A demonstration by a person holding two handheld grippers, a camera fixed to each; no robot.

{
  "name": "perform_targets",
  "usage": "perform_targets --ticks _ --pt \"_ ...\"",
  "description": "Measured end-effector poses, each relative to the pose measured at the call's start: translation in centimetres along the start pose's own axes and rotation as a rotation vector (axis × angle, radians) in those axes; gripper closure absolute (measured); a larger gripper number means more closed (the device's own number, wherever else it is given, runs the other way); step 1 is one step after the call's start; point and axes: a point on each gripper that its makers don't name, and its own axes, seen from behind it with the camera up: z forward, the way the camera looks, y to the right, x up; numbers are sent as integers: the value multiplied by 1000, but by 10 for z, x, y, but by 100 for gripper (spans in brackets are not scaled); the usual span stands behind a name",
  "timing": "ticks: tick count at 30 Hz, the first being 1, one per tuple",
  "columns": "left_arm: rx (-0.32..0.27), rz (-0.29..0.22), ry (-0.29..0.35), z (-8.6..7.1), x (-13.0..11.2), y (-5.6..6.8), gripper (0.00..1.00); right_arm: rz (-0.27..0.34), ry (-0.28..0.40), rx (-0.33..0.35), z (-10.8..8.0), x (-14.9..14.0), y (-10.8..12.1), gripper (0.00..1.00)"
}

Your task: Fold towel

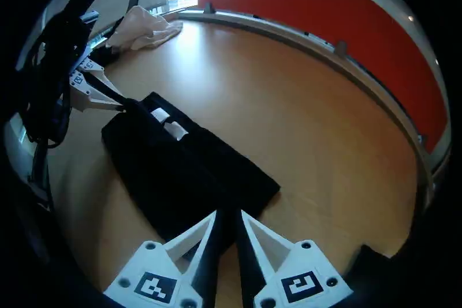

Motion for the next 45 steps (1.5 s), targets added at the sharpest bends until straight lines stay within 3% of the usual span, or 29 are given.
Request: perform_targets --ticks 6,8,10,17,25,29,36,45 --pt "24 22 -1 6 3 -7 54 26 -2 -28 8 -3 6 62" --pt "32 27 -2 7 3 -9 52 32 -1 -32 9 -3 7 54" --pt "40 29 -2 8 4 -11 40 33 -1 -41 10 -2 9 46" --pt "45 27 -13 9 3 -15 34 18 0 -82 12 -1 20 32" --pt "67 23 4 9 10 -25 26 15 17 -117 12 8 31 30" --pt "87 37 20 7 17 -31 20 13 24 -129 11 11 35 17" --pt "110 36 46 2 25 -39 20 11 43 -149 7 17 42 6" --pt "102 31 55 -10 23 -36 20 16 57 -148 -5 17 38 6"
